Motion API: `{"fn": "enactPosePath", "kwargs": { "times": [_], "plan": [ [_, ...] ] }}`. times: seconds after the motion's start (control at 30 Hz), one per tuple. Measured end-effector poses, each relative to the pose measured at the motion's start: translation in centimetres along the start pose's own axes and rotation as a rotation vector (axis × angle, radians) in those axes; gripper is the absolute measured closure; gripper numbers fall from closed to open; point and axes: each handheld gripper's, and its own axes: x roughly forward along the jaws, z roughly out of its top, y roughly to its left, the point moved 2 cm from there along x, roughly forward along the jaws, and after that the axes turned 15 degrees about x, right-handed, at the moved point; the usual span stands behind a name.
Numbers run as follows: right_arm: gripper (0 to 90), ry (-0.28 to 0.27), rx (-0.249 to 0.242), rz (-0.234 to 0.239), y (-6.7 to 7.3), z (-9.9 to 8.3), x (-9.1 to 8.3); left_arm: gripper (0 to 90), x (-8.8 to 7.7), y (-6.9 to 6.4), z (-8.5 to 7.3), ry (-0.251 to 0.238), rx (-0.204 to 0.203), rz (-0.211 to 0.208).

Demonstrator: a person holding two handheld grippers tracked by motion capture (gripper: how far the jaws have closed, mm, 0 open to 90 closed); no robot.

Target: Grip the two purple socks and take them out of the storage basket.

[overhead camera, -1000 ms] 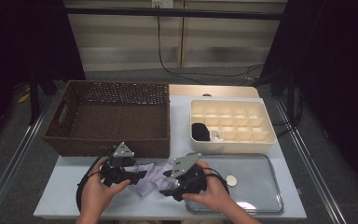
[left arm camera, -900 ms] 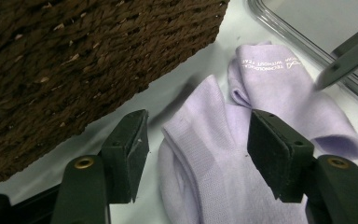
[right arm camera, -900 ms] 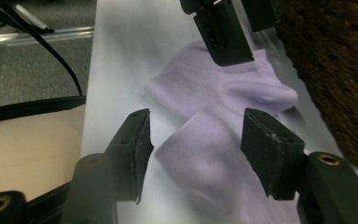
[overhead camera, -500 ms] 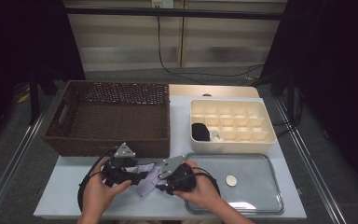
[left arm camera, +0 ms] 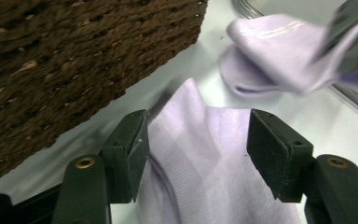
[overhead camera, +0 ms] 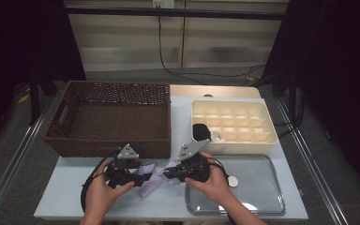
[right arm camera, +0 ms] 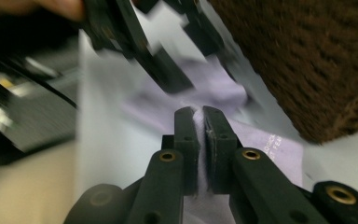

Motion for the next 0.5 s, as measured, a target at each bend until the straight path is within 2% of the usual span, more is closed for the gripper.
{"fn": "enactPosePath", "kwargs": {
  "times": [0.07,0.1,0.27,0.33,0.43,0.5],
  "plan": [
    [84.9,-0.035,0.04,0.049,0.0,0.1,-0.6,39.1,0.1,-0.2,0.1,-0.005,0.003,-0.012],
    [84.8,-0.051,0.058,0.059,-0.2,0.0,-0.7,39.1,0.1,-0.3,0.2,-0.004,0.007,-0.012],
    [83.9,-0.094,0.175,0.039,-3.1,-1.1,-1.0,39.3,0.6,-1.0,0.6,-0.009,0.029,-0.036],
    [83.8,-0.1,0.19,0.006,-4.0,-1.3,-1.1,39.3,0.8,-1.3,0.9,-0.021,0.041,-0.05],
    [83.5,-0.111,0.203,-0.008,-4.8,-1.4,-1.3,39.4,1.1,-1.9,1.4,-0.042,0.058,-0.081],
    [83.1,-0.109,0.197,-0.017,-4.9,-1.3,-1.1,39.8,1.5,-2.4,1.8,-0.055,0.079,-0.087]
  ]
}}
